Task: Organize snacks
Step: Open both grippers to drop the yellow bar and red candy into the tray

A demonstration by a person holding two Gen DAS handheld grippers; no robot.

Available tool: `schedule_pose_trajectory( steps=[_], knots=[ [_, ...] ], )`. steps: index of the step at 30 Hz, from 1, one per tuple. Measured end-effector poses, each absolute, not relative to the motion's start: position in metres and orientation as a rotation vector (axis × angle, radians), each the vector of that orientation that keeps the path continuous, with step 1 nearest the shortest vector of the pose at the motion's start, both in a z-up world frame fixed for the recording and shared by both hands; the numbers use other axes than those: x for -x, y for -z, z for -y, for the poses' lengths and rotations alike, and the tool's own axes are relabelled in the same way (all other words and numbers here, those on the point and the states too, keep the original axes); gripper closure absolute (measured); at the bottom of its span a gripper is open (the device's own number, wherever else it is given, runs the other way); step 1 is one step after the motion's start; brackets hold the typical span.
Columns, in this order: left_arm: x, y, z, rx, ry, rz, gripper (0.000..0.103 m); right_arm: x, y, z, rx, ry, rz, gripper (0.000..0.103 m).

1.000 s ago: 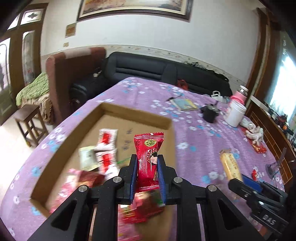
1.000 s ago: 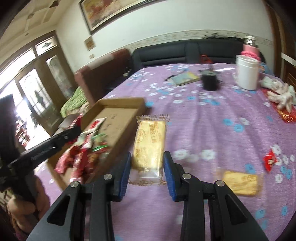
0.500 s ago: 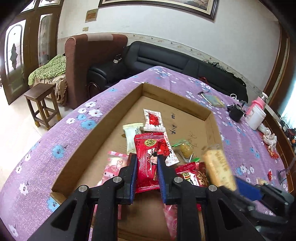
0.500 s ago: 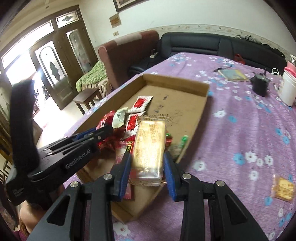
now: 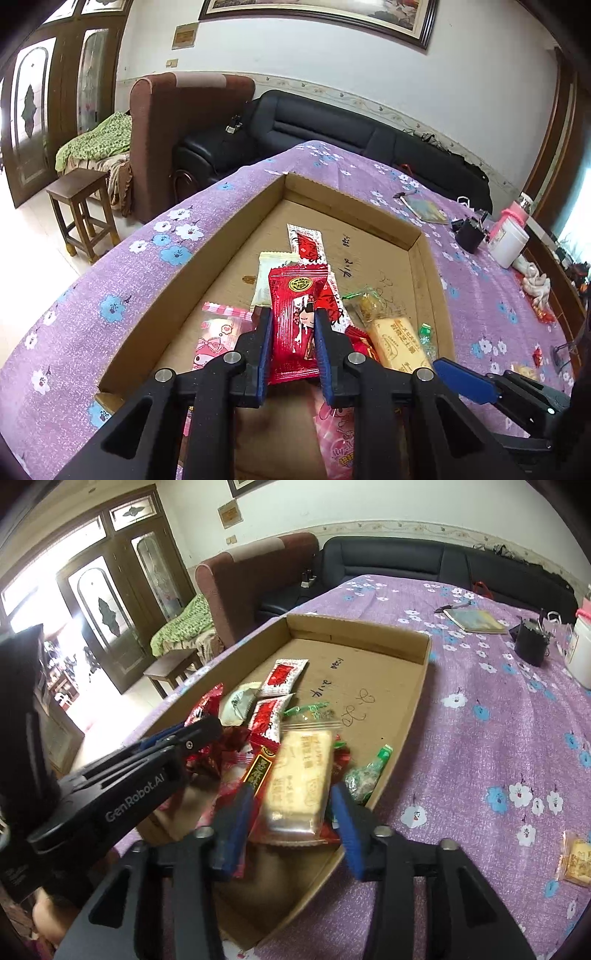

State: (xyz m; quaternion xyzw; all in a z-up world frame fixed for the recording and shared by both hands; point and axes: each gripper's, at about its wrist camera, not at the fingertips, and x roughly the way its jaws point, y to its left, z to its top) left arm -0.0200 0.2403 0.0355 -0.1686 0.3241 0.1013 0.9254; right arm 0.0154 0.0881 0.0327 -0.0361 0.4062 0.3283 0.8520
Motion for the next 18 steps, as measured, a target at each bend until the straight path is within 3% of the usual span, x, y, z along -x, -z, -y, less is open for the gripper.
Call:
schedule_pose_trajectory(
  steps=[4, 9, 12, 18],
  knots=[
    [0.024, -0.038, -0.243, 0.356, -0.197, -0.646, 0.08, -0.009, -0.05, -0.078, 0.062, -0.703, -0.805, 0.041],
    [0.026, -0.041, -0.239, 0.344, -0.19, -0.624, 0.08, 0.008, -0.077, -0.06, 0.06, -0.663, -0.685, 0.012],
    [0.026, -0.043, -0.237, 0.337, -0.186, -0.618, 0.08, 0.015, -0.09, -0.042, 0.042, -0.606, -0.628, 0.004],
    [0.028, -0.046, -0.23, 0.303, -0.185, -0.598, 0.08, 0.016, -0.098, 0.003, -0.052, -0.605, -0.607, 0.0]
  ],
)
